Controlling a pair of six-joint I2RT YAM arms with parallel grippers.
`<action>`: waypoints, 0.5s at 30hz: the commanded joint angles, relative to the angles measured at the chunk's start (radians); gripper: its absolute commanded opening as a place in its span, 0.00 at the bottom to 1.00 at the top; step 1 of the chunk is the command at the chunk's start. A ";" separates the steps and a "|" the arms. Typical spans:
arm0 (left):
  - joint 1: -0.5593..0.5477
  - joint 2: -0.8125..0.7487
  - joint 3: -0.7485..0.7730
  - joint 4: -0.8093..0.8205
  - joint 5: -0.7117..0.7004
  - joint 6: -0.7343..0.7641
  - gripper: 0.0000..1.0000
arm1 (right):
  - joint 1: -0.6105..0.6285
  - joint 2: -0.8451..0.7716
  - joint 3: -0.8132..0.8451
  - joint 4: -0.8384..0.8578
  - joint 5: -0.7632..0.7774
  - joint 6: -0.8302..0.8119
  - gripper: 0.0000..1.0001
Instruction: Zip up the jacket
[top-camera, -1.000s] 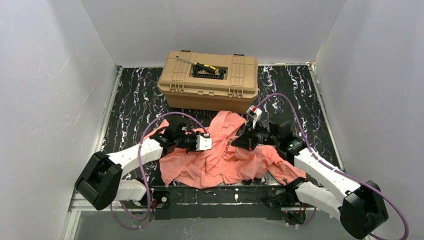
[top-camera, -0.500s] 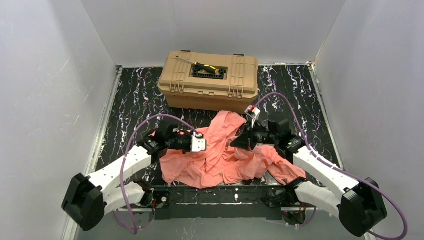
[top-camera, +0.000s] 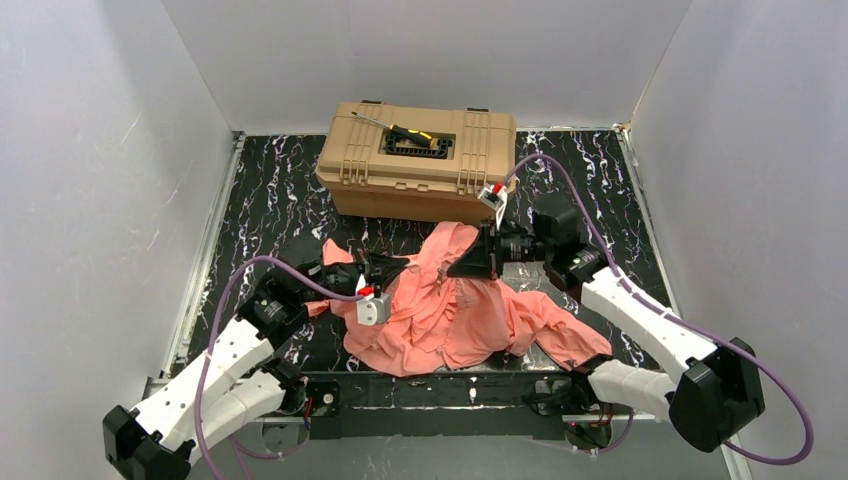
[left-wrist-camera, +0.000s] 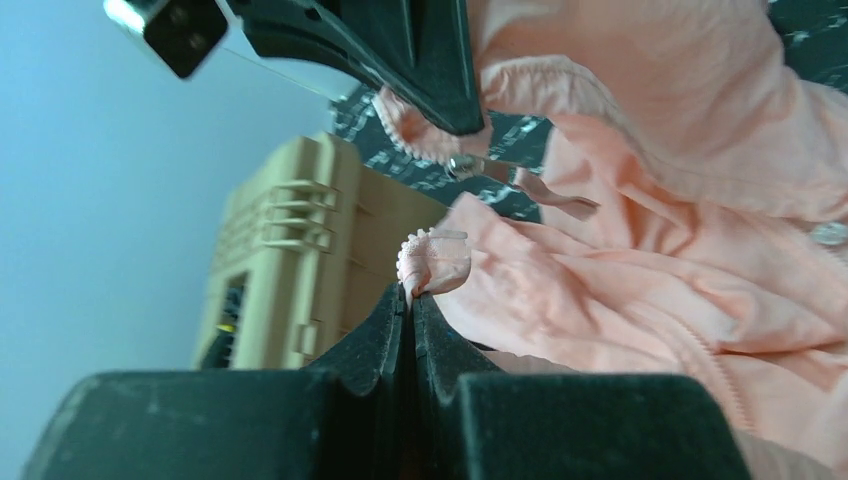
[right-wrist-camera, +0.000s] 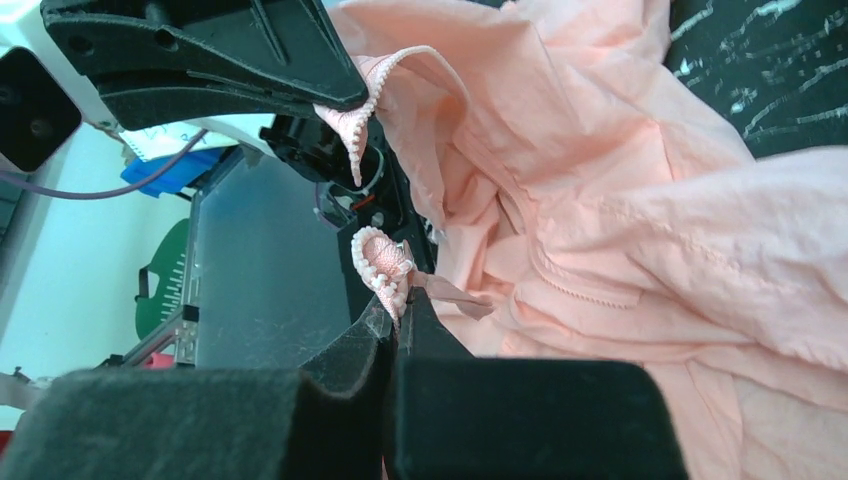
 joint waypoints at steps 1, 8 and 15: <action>-0.004 -0.005 0.092 0.052 0.009 0.132 0.00 | 0.023 0.033 0.121 0.008 -0.039 0.034 0.01; -0.004 0.036 0.201 0.126 0.003 0.239 0.00 | 0.027 0.087 0.298 -0.061 -0.045 -0.020 0.01; -0.004 0.027 0.257 0.126 0.028 0.243 0.00 | 0.028 0.118 0.354 0.001 -0.103 0.000 0.01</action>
